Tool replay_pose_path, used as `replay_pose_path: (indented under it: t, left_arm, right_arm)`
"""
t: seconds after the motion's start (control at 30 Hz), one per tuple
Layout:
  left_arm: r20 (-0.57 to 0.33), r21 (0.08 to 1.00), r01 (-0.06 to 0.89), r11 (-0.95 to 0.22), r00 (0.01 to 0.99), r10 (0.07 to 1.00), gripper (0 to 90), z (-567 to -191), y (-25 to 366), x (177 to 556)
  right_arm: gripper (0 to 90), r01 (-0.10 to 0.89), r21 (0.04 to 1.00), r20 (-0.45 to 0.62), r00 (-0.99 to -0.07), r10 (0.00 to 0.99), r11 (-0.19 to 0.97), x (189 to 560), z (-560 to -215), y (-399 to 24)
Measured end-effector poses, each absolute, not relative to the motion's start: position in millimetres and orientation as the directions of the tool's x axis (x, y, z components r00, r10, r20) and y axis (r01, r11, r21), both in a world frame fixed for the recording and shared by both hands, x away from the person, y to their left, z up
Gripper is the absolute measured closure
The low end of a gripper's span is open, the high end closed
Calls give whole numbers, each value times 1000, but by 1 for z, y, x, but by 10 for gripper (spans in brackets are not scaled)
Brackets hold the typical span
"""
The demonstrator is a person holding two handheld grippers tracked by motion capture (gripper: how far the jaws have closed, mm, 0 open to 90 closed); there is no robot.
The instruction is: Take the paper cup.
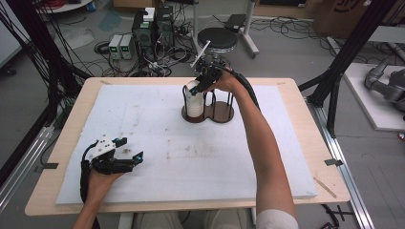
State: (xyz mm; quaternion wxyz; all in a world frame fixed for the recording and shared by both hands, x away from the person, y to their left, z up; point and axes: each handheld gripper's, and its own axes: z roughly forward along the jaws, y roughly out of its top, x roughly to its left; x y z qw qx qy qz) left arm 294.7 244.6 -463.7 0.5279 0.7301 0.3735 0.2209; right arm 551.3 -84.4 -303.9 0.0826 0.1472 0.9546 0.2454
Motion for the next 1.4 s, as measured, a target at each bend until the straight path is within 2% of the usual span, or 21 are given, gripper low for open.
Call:
replay_pose_path:
  t: [0.3, 0.67, 0.9, 1.17, 1.4]
  left_arm:
    - [-67, 935, 311, -170, 626, 777, 122, -464, 244, 295]
    - [-66, 938, 306, -166, 625, 778, 122, -464, 244, 294]
    - [-61, 937, 304, -171, 626, 778, 122, -464, 243, 294]
    - [-60, 937, 303, -172, 627, 776, 122, -464, 244, 294]
    - [-63, 937, 304, -170, 626, 777, 122, -464, 244, 294]
  right_arm:
    - [378, 249, 529, -87, -935, 344, 811, 547, -284, -90]
    - [381, 196, 578, -151, -928, 340, 792, 538, -233, -92]
    - [382, 200, 592, -160, -920, 357, 780, 532, -210, -100]
    - [383, 194, 617, -141, -926, 350, 763, 523, -207, -108]
    - [382, 170, 682, -105, -940, 325, 711, 492, -220, -127]
